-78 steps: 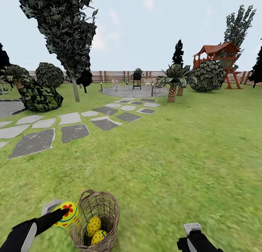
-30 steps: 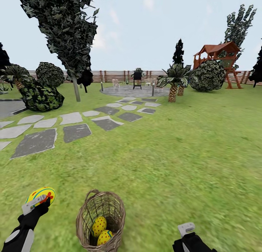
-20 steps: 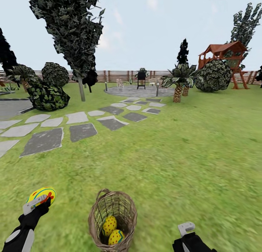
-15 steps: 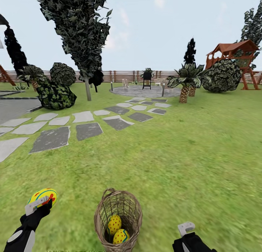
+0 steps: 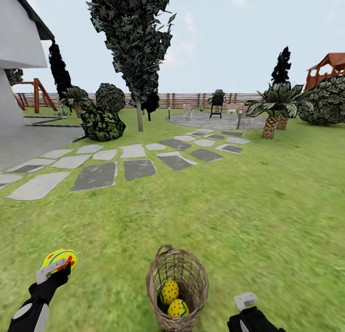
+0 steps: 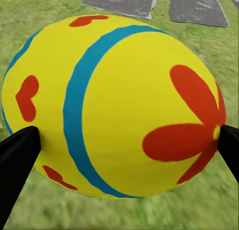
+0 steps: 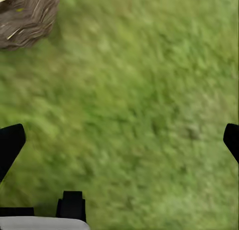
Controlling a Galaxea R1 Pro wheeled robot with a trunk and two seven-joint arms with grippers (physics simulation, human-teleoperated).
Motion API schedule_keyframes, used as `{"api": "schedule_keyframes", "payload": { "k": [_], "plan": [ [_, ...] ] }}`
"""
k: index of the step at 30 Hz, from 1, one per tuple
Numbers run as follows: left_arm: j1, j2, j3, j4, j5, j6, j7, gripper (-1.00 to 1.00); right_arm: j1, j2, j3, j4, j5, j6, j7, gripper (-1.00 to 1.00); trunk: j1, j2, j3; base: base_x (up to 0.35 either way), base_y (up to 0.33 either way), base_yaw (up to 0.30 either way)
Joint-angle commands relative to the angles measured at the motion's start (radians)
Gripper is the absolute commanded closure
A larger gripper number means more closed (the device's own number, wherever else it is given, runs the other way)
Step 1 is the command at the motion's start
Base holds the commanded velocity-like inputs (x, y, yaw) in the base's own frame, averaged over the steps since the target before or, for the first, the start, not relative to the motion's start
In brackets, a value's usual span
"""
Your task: Take the three Easter eggs out of the wicker basket on the lawn in the garden, then place them on the lawn next to a single tree (choose any tree) so that all three eggs are next to the same tree and none are left in the basket.
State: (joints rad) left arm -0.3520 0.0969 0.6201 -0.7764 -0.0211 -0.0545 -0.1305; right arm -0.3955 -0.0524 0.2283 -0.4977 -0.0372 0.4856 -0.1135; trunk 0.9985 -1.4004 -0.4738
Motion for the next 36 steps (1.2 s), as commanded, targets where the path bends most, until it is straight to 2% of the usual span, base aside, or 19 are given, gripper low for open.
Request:
{"api": "schedule_keyframes", "payload": {
  "k": [1,7,26,30,36],
  "plan": [
    [-0.002,-0.002,0.004,0.002,-0.003,-0.003,-0.008,1.0,0.0,-0.002,0.007,-0.002,-0.004,0.007,-0.006,-1.0,0.0,-0.001,-0.001,-0.17,0.287,0.297],
    [-0.001,-0.006,0.003,0.008,-0.003,0.003,-0.008,1.0,0.0,-0.001,0.008,-0.002,-0.004,0.007,-0.006,-1.0,0.0,-0.001,-0.001,-0.184,0.211,0.297],
    [-0.002,-0.008,0.003,0.008,-0.002,0.004,-0.008,1.0,0.0,-0.007,0.005,-0.005,-0.004,0.007,-0.006,-1.0,0.0,-0.001,-0.001,-0.004,0.003,0.297],
    [-0.001,-0.02,0.003,0.008,-0.002,0.004,-0.008,1.0,0.0,-0.009,0.004,-0.005,-0.004,0.007,-0.006,-1.0,0.0,-0.001,-0.001,0.0,0.0,0.297],
    [-0.002,-0.021,0.003,0.008,-0.002,0.004,-0.008,1.0,0.0,-0.01,0.004,-0.005,-0.005,0.007,-0.006,-1.0,0.0,-0.001,-0.001,0.0,0.0,0.297]
  ]
}}
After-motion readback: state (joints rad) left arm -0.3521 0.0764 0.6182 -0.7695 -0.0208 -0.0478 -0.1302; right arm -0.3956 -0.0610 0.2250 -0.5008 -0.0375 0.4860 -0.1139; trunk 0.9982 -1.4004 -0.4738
